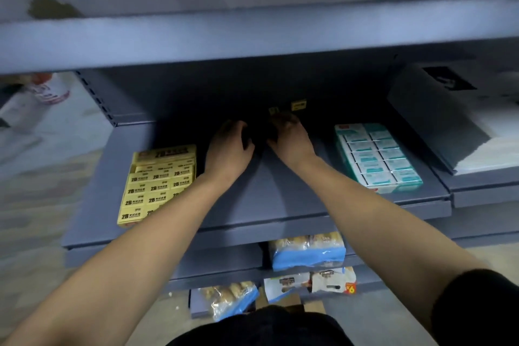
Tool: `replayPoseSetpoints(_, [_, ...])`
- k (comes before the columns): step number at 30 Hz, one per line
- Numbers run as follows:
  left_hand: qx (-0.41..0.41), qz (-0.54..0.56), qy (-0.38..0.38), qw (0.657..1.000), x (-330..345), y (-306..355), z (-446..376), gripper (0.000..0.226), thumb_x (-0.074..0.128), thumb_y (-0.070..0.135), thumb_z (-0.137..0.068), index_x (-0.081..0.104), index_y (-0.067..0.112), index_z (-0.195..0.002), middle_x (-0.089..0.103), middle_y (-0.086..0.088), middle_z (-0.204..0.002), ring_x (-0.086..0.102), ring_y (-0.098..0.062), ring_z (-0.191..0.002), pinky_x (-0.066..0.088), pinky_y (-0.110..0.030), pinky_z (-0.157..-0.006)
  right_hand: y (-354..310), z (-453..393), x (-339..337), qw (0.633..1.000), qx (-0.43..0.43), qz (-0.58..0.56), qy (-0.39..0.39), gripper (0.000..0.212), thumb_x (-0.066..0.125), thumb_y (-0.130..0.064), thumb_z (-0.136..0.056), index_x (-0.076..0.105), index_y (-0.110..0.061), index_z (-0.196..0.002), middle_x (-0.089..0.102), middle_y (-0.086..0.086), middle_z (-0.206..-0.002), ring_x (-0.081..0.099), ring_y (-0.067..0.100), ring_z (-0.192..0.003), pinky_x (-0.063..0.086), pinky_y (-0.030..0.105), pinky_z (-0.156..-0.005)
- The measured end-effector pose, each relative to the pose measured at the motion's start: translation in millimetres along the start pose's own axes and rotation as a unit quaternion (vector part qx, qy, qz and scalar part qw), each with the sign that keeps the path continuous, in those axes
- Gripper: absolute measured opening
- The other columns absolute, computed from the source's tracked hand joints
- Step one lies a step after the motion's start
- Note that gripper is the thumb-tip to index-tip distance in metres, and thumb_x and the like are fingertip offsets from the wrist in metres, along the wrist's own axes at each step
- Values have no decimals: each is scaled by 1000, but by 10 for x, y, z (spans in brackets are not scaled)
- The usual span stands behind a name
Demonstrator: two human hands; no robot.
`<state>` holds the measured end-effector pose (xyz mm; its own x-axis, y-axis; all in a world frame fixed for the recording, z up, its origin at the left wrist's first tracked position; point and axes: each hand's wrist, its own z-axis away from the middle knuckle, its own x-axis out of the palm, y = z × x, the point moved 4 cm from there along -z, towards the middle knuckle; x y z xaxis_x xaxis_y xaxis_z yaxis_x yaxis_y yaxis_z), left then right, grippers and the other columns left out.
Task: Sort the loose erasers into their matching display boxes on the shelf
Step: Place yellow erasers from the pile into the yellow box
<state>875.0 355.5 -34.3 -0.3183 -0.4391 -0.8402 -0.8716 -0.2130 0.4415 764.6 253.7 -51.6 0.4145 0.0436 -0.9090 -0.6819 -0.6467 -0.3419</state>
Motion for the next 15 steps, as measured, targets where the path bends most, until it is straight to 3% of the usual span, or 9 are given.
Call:
replayPoseSetpoints(2, [1,-1,5,1000,-1,-33,-16,26,57,21,-89,58,13,-113,59,-7,-115,57,-24,-102,49,-35,-79,8,-101,68,999,18,42,2,51,50,-32,-95,43,-15,-143,40,10,-148,34,30,-136,33,38,-109])
replayPoseSetpoints(7, [1,17,-5,1000,40,-107,-2,27,56,25,-91,57,15,-115,60,-6,-115,58,-23,-101,50,-36,-78,44,-198,162,994,92,55,-22,46,50,-24,-96,44,-15,-141,32,12,-151,32,31,-136,35,41,-108])
replayPoseSetpoints(12, [7,12,-3,1000,31,-123,20,25,56,21,-89,58,13,-112,60,-8,-113,58,-25,-101,46,-31,-75,7,-243,109,996,79,20,25,40,45,-9,-97,48,-12,-136,47,11,-142,39,25,-132,34,31,-108])
replayPoseSetpoints(15, [2,11,0,1000,-12,-118,29,26,56,21,-90,57,14,-115,59,-7,-117,56,-24,-105,41,-28,-76,43,-266,24,995,88,1,44,34,43,-3,-98,54,-9,-130,55,11,-134,48,23,-127,41,27,-99])
